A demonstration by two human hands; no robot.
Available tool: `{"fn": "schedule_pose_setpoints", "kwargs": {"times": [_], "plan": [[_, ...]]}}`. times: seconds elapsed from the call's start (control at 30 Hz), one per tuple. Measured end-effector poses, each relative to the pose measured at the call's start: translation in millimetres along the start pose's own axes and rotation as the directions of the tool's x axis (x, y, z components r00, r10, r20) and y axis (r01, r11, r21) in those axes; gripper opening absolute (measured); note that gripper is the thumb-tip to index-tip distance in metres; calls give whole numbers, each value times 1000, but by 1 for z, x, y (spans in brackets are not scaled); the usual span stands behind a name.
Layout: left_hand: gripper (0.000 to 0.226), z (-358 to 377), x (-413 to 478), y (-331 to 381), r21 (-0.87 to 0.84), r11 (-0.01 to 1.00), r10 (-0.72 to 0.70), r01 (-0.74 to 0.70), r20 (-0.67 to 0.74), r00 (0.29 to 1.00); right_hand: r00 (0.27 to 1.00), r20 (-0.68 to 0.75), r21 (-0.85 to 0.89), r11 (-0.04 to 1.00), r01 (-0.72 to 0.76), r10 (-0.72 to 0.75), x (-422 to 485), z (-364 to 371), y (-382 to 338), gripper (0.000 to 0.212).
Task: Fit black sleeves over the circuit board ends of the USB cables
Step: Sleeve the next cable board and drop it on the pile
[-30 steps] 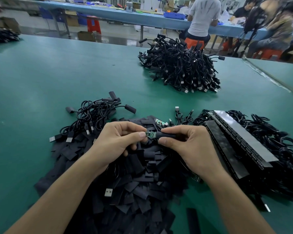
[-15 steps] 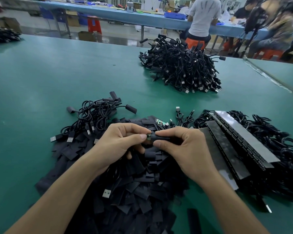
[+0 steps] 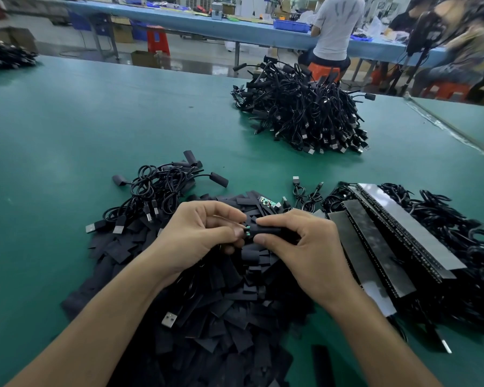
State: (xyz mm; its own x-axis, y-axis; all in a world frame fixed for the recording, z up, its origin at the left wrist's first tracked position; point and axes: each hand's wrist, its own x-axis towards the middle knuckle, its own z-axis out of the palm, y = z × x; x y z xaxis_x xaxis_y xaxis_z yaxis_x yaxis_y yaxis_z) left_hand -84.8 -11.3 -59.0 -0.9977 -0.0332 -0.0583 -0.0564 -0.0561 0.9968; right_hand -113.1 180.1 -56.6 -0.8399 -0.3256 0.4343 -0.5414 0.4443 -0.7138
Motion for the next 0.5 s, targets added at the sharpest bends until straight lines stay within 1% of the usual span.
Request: {"fn": "schedule_pose_setpoints", "kwargs": {"times": [0.23,0.4,0.5], "plan": [[17,-1,-1,2,-39,999,-10,11,15,1000,999,5,23,999,31,-31,0,-1,5,20],[18,-1,-2,2,-21,1000,-7,8,39,999,998,59,58,998,23,-26,-1,0,8,24],[17,0,-2,2,-26,1000,-11,12,47,999,998,55,63,998,17,-20,-2,1,9,25]]}}
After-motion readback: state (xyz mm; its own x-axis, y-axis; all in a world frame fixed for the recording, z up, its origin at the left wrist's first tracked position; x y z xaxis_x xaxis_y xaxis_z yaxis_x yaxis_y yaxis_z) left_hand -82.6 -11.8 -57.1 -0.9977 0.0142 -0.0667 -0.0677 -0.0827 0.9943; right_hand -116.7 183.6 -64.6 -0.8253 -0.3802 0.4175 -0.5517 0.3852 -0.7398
